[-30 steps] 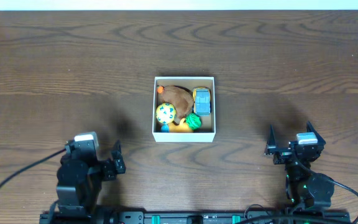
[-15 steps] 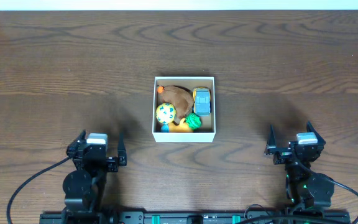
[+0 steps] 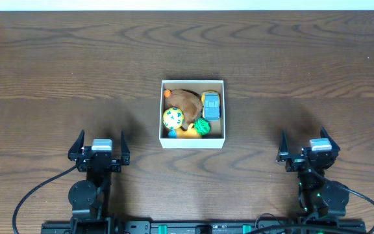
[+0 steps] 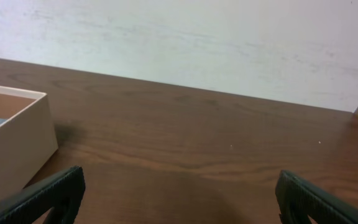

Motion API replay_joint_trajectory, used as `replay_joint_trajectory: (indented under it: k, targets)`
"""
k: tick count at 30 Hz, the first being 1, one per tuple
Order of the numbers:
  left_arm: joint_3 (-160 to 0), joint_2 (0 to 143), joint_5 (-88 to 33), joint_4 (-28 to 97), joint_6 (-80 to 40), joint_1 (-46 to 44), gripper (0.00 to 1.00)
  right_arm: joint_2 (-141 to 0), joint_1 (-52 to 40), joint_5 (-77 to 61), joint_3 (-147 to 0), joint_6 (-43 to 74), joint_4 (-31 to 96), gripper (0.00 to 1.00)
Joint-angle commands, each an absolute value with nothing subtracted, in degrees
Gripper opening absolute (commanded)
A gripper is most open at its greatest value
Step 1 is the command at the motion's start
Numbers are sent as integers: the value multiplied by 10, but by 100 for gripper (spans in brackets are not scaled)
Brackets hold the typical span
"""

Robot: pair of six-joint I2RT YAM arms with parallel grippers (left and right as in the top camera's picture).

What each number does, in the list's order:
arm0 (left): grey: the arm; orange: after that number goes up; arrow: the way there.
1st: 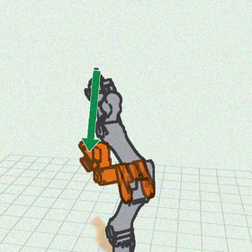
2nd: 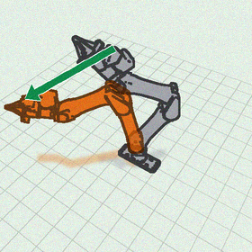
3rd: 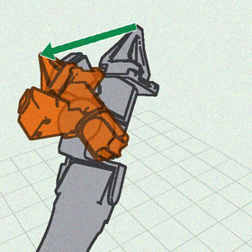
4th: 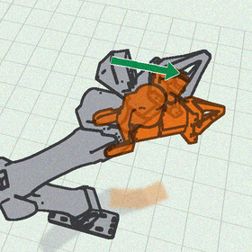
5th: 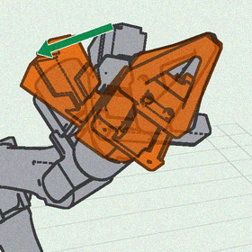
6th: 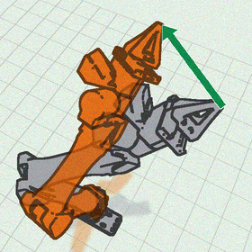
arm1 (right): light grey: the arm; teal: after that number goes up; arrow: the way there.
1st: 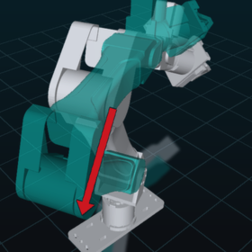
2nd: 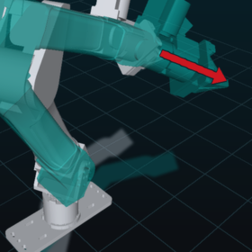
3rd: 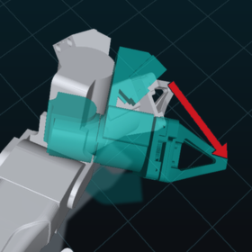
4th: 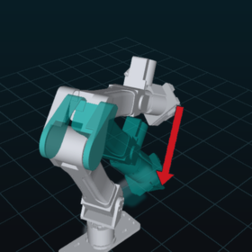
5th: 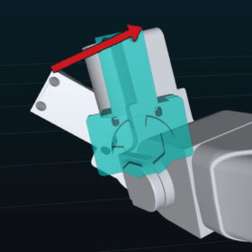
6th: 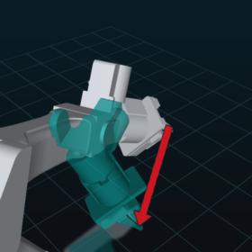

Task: Pack container

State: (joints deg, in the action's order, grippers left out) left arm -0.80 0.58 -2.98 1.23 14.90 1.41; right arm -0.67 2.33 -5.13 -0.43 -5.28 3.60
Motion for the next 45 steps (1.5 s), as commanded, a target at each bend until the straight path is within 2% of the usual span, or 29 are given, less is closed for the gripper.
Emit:
replay_joint_trajectory:
  k: [1,11,45]
  targets:
    - [-2,1,-23,40,132,17,98,-3,18,-49,-3,-61,38,99]
    - [-2,1,-24,40,98,17,98,-3,18,-49,-3,-61,38,99]
    - [-2,3,-24,40,98,17,98,-3,18,-49,-3,-61,38,99]
